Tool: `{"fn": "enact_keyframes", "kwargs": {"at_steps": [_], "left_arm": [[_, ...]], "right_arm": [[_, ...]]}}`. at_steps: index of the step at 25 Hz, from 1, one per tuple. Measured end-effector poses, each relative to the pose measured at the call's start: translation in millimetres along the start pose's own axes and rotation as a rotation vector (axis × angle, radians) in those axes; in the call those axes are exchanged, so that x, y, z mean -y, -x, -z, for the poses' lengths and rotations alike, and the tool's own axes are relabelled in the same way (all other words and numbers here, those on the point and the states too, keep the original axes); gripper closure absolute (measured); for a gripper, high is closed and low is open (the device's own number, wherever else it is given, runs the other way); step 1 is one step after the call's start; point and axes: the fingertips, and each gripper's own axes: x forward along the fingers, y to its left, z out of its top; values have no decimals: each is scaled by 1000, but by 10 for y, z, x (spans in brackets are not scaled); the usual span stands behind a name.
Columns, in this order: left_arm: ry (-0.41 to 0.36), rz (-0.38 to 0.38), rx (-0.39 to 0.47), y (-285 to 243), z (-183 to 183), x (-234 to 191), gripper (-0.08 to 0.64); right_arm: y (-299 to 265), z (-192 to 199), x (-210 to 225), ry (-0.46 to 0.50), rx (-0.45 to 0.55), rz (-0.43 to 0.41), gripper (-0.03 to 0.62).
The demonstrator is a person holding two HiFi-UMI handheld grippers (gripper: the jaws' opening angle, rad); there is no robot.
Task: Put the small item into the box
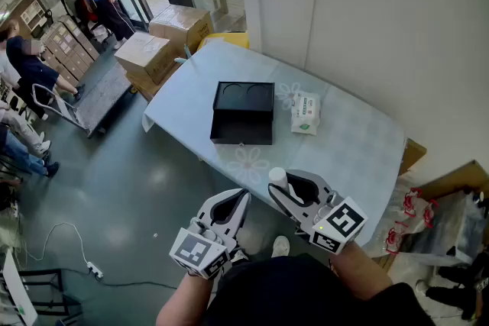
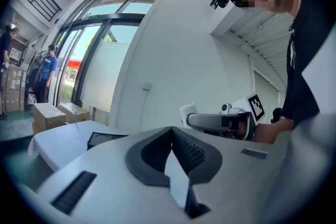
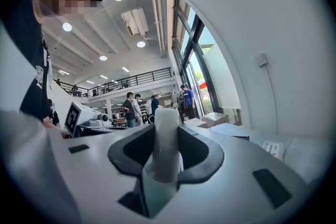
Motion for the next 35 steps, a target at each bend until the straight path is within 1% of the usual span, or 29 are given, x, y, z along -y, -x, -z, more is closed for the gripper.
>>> {"fn": "enact_keyframes", "kwargs": {"at_steps": [9,17,20,30,35], "left_arm": [[-4,3,2,92,-30,26,552],[-6,8,5,179,-16,-26,552],[-4,13,-6,231,-29,-36,552],[-4,-2,3,534,-41,-269,552],[9,-5,-1,714,-25,-412,552]], "right_arm": [[3,-41,-134,19,13,-15,454],[-60,-18,-203,-10,12,-22,454],[-112,-10,-239,-17,8,-20,454],[-400,57,-491,-29,-4,-39,454],[-583,104,-618,-34,-13,-41,454]]}}
